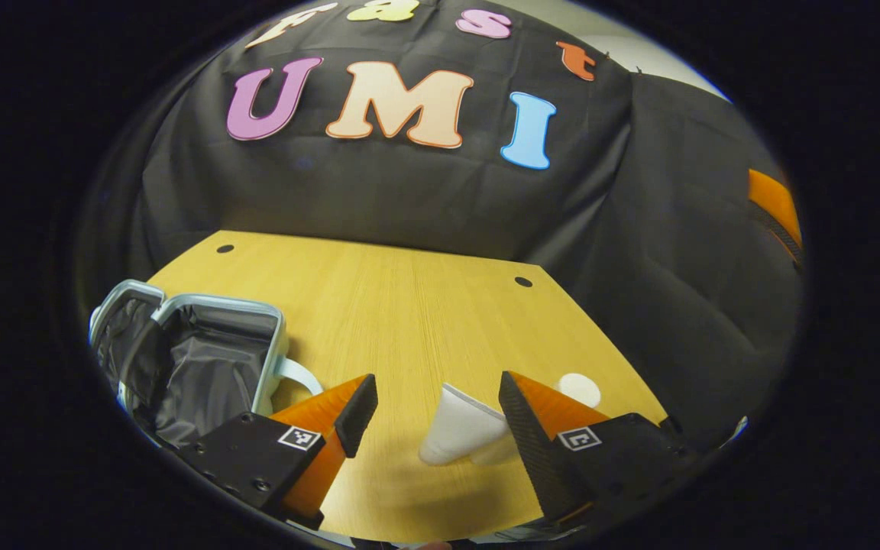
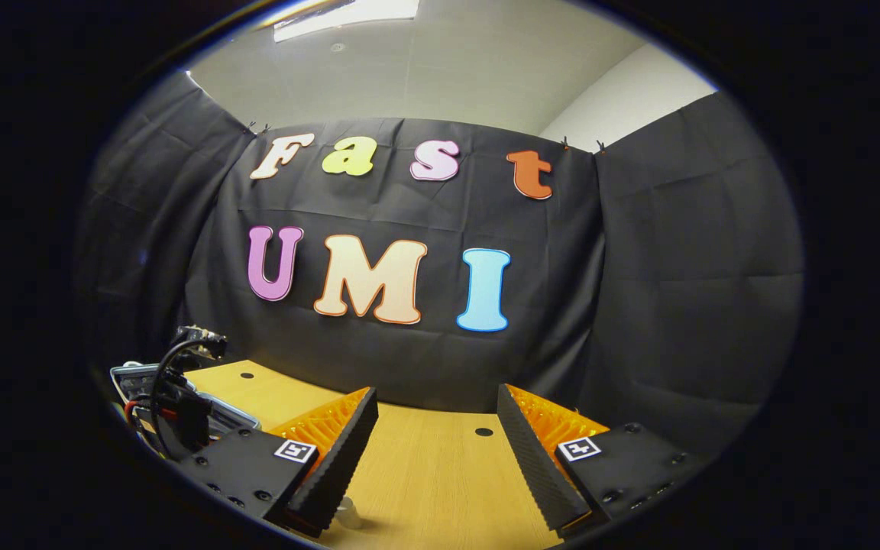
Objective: First open the suitcase, pack the skin care products into it, and then close the suitcase.
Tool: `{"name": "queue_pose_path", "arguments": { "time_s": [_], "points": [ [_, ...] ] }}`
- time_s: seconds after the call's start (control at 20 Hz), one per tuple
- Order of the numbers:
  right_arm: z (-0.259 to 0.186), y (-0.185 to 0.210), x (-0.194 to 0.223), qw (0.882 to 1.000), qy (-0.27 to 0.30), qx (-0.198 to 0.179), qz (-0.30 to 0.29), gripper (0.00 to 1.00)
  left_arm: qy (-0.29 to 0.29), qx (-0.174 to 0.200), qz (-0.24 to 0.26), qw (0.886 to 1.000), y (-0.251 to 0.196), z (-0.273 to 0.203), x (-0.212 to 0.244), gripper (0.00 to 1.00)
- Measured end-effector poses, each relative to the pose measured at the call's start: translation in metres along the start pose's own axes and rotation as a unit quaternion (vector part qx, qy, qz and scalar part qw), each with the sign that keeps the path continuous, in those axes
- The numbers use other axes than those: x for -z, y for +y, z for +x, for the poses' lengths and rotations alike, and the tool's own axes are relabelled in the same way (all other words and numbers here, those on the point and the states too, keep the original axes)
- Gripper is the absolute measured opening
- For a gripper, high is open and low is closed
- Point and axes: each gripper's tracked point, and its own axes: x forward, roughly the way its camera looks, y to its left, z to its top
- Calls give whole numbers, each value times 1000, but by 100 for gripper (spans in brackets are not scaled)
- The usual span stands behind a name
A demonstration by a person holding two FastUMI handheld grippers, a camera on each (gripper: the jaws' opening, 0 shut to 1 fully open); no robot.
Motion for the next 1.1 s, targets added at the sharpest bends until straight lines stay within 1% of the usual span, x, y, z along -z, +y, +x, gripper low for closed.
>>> {"name": "queue_pose_path", "arguments": {
  "time_s": [0.1, 0.2, 0.3, 0.35, 0.4, 0.6, 0.8, 0.85, 0.95, 1.05, 1.1],
  "points": [
    [0, 0, 1, 1000, 1, 0, 0, 98, 12, 0, 4, 1000, -1, -2, 0, 95],
    [1, 0, 1, 1000, 0, 0, -2, 98, 6, 5, 5, 1000, -2, -5, -4, 95],
    [1, 1, 1, 1000, 0, -1, -3, 98, 14, 24, 12, 1000, -6, -8, -1, 95],
    [1, 2, 2, 1000, 1, -2, -5, 100, 14, 32, 18, 999, -6, -12, 2, 95],
    [1, 2, 1, 1000, 0, -1, -6, 98, 9, 40, 21, 999, -6, -17, 2, 95],
    [1, 5, 3, 1000, 3, 1, -6, 98, 6, 68, 27, 997, -10, -24, 8, 95],
    [0, 14, 2, 1000, 2, -6, -12, 98, 6, 77, 34, 996, -15, -27, 6, 95],
    [-1, 15, 1, 1000, 0, -8, -14, 100, 7, 78, 39, 996, -16, -28, 7, 95],
    [-1, 17, 0, 1000, -2, -10, -16, 98, 2, 85, 48, 995, -21, -30, 5, 95],
    [0, 16, 1, 1000, 0, -10, -14, 98, 4, 90, 49, 995, -24, -30, 10, 95],
    [1, 15, 2, 1000, 1, -10, -12, 100, 9, 91, 47, 995, -26, -28, 15, 95]
  ]
}}
